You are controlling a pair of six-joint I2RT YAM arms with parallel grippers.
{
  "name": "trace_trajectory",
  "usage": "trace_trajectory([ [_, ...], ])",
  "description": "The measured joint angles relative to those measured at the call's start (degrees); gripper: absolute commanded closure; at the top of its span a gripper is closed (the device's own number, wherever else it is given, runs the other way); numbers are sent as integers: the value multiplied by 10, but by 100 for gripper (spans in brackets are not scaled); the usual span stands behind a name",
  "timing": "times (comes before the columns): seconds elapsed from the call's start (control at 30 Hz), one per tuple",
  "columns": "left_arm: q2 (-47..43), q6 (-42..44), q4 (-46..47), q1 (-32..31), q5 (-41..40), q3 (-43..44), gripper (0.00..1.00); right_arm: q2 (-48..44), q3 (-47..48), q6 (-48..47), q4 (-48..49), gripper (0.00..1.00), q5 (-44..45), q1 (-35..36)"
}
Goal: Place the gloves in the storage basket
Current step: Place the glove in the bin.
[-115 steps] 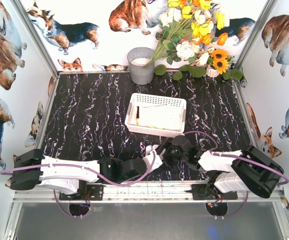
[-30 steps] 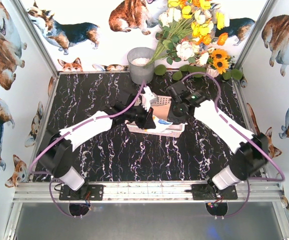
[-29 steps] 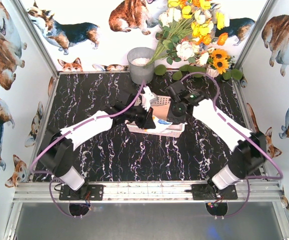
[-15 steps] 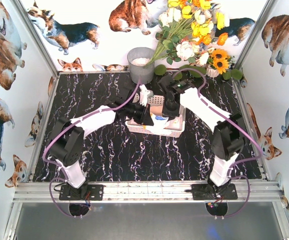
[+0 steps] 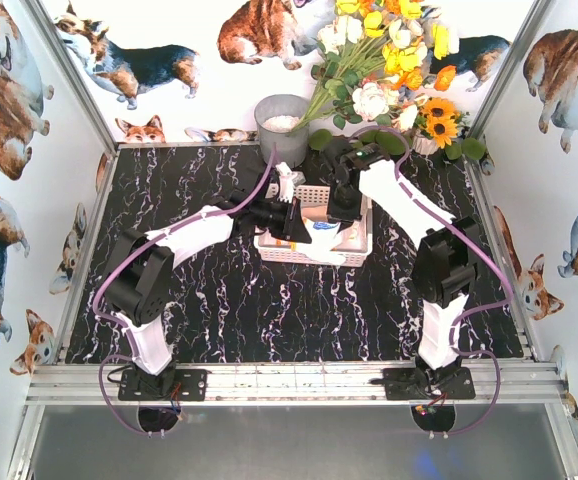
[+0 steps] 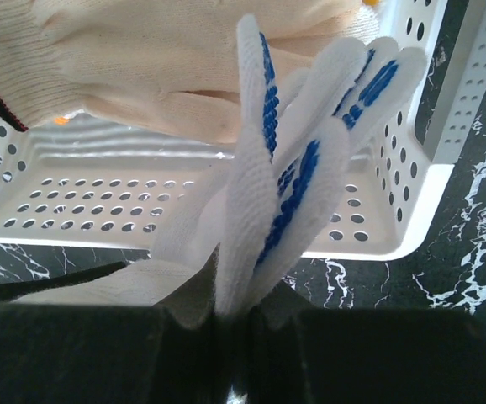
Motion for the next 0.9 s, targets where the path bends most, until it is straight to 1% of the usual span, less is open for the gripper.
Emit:
trace_trajectory([
  [0.27, 0, -37, 21, 1, 15, 9, 100, 2, 49, -21, -38, 100, 0, -4],
  [0.53, 27, -71, 49, 1, 15, 25, 100, 8, 60, -27, -48, 100, 10, -13],
  [0.7, 49, -89, 70, 1, 0, 29, 100, 40, 87, -27, -49, 100, 24, -17],
  [0.9, 65, -94, 84, 2, -37, 36, 100, 76, 119, -28, -49, 100, 34, -26],
])
